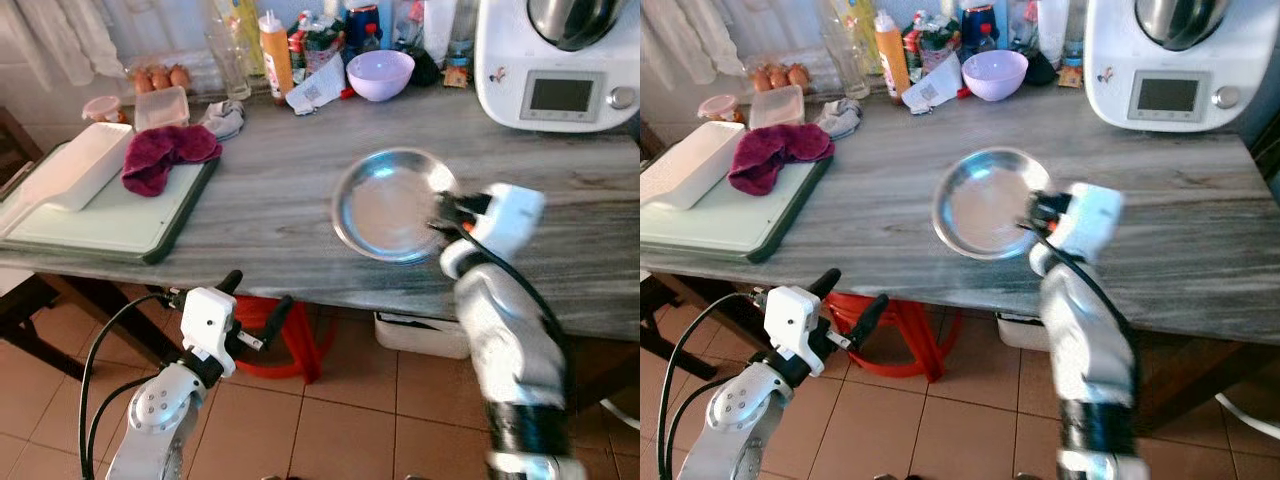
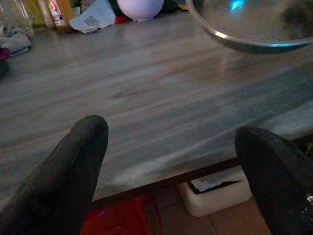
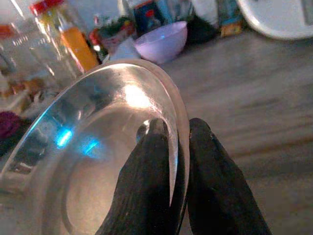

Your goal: Setting the table

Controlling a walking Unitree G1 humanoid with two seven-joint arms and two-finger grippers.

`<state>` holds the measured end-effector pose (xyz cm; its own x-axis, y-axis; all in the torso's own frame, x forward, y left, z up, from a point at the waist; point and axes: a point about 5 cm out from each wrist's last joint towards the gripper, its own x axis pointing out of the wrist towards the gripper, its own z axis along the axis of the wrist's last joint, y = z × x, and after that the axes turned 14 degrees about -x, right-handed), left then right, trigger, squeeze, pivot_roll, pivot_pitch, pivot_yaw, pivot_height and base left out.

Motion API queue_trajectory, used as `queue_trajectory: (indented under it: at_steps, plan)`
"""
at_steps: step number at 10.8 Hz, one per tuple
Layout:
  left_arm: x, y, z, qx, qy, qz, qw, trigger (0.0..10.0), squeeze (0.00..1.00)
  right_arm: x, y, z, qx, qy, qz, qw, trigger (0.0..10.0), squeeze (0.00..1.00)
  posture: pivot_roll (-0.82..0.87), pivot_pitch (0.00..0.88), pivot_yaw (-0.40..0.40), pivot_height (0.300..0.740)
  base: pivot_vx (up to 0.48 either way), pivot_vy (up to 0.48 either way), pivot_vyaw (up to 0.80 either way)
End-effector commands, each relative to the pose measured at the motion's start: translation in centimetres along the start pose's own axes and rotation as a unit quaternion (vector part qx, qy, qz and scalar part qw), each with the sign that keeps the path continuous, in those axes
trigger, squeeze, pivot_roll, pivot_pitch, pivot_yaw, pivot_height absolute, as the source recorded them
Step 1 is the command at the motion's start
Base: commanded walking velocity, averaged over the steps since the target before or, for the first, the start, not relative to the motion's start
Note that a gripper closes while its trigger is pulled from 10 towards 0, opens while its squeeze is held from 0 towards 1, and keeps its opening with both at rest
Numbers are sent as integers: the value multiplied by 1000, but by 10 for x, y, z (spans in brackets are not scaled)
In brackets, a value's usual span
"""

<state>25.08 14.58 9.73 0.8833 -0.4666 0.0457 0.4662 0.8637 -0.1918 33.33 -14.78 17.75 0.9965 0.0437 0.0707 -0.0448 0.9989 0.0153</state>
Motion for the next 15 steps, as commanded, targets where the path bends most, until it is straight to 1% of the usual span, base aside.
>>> queue_trajectory:
  at_steps: [1, 3, 5, 6, 8, 9, 10, 11, 15]
  plan:
    - [-1, 3, 0, 1, 1, 0, 1000, 10000, 0, 7, 8, -6, 2, 31, 6, 999, 10000, 0, -114, 125, 117, 740, 0, 0, 0]
    - [3, 1, 2, 0, -5, -3, 1000, 10000, 0, 12, 10, -10, 11, 54, -8, 998, 10000, 0, -109, 122, 117, 740, 0, 0, 0]
    - [4, 0, 5, 2, -8, -6, 1000, 10000, 0, 16, 10, -19, 38, 83, -11, 996, 10000, 0, -105, 123, 119, 740, 0, 0, 0]
    - [4, 0, 6, 3, -9, -8, 1000, 10000, 0, 18, 11, -21, 49, 87, -10, 995, 10000, 0, -105, 123, 120, 740, 0, 0, 0]
    - [5, -2, 8, 6, -8, -13, 1000, 10000, 0, 21, 17, -28, 70, 108, -4, 992, 10000, 0, -106, 123, 124, 740, 0, 0, 0]
    - [6, -4, 9, 6, -10, -16, 1000, 10000, 0, 21, 20, -30, 70, 110, 2, 991, 10000, 0, -105, 122, 123, 740, 0, 0, 0]
    - [7, -5, 10, 6, -10, -16, 1000, 10000, 0, 21, 21, -31, 72, 111, 4, 991, 10000, 612, -106, 121, 120, 740, 0, 0, 0]
    - [7, -6, 9, 6, -9, -16, 1000, 10000, 0, 22, 21, -32, 80, 111, 6, 991, 10000, 1000, -104, 119, 118, 740, 0, 0, 0]
    - [7, -6, 9, 7, -9, -13, 1000, 10000, 0, 22, 19, -34, 81, 110, 5, 991, 10000, 1000, -101, 113, 114, 740, 0, 0, 0]
